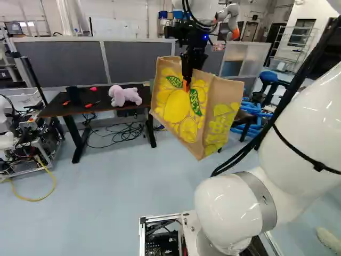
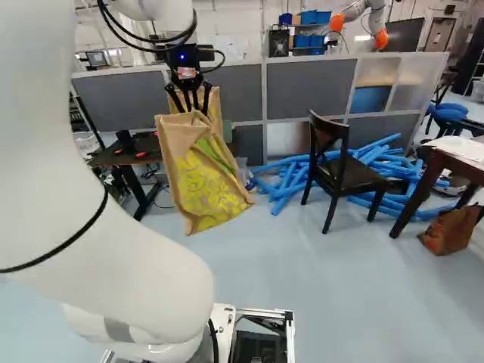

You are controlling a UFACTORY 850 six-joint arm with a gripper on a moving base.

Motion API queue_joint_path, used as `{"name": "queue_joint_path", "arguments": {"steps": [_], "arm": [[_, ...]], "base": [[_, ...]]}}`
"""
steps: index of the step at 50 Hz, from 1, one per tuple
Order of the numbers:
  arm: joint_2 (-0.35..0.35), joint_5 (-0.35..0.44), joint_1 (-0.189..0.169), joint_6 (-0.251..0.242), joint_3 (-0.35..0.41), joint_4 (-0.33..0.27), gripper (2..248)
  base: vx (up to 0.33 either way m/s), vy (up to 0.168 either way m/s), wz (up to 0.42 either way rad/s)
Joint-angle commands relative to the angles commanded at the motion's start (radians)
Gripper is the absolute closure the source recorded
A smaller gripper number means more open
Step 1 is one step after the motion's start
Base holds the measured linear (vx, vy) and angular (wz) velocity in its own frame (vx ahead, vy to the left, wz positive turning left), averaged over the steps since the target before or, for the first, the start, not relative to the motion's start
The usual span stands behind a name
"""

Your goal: Pick up the bag on the ground and place it on the table

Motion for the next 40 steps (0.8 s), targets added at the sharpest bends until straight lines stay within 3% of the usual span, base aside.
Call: {"name": "queue_joint_path", "arguments": {"steps": [40], "arm": [[0.000,0.000,0.000,0.000,0.000,0.000,228]], "base": [[0.128,0.085,0.240]]}}
